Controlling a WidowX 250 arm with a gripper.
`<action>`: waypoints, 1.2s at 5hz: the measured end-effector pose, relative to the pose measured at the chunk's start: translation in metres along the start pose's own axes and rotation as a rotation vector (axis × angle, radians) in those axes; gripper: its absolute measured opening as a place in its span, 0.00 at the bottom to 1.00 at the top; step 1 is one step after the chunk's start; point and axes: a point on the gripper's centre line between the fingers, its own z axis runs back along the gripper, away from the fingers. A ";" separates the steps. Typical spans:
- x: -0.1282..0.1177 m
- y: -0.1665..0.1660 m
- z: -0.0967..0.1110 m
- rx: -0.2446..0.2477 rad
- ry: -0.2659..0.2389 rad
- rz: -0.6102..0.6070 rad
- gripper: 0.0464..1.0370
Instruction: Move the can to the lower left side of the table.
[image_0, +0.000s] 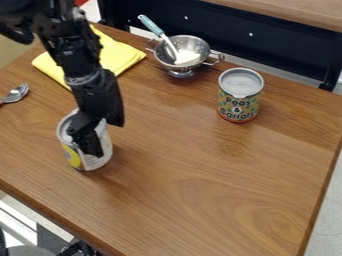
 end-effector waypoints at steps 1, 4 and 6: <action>-0.019 -0.009 0.003 -0.024 0.004 0.007 0.96; -0.080 0.006 0.007 0.038 0.108 0.078 0.96; -0.107 0.003 0.015 0.006 0.074 0.063 0.96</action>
